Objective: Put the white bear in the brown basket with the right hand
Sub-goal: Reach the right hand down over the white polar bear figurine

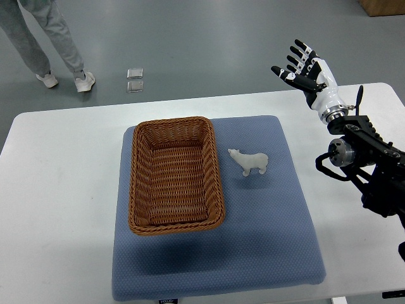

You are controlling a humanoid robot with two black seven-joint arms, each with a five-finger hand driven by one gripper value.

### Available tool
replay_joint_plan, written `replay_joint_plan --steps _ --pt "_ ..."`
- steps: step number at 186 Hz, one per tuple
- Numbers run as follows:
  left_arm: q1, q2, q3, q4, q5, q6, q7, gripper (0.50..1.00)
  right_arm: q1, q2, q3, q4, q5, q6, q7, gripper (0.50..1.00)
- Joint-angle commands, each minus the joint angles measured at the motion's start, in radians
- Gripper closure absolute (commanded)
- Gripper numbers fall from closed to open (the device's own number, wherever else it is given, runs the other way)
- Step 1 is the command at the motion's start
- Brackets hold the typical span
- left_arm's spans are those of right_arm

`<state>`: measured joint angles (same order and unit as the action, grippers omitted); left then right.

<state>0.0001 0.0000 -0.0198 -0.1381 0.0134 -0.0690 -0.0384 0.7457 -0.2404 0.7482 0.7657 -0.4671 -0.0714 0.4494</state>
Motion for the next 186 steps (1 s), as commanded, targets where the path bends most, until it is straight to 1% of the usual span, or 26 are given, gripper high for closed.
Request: replay_joint_plan --steps 1,36,73,87,120,156,186 --pt "0.000 0.000 0.000 0.000 0.000 0.000 0.000 0.500 0.050 -0.054 -0.104 0.023 -0.027 0.002 0.000 0.583" --pt "0.000 0.000 0.000 0.000 0.000 0.000 0.000 0.500 0.156 -0.115 -0.308 0.053 -0.142 0.030 0.000 0.583" --pt "-0.002 0.000 0.000 0.000 -0.001 0.000 0.000 0.500 0.261 -0.181 -0.474 0.110 -0.395 0.117 0.000 0.581" --pt "-0.002 0.000 0.000 0.000 0.000 0.000 0.000 0.500 0.297 -0.194 -0.510 0.133 -0.495 0.154 -0.002 0.581" --pt "-0.002 0.000 0.000 0.000 -0.001 0.000 0.000 0.500 0.365 -0.218 -0.616 0.196 -0.666 0.216 -0.009 0.583" --pt "-0.002 0.000 0.000 0.000 0.000 0.000 0.000 0.500 0.443 -0.235 -0.740 0.241 -0.765 0.268 -0.029 0.583" --pt "-0.002 0.000 0.000 0.000 -0.001 0.000 0.000 0.500 0.454 -0.237 -0.763 0.245 -0.809 0.294 -0.029 0.581"
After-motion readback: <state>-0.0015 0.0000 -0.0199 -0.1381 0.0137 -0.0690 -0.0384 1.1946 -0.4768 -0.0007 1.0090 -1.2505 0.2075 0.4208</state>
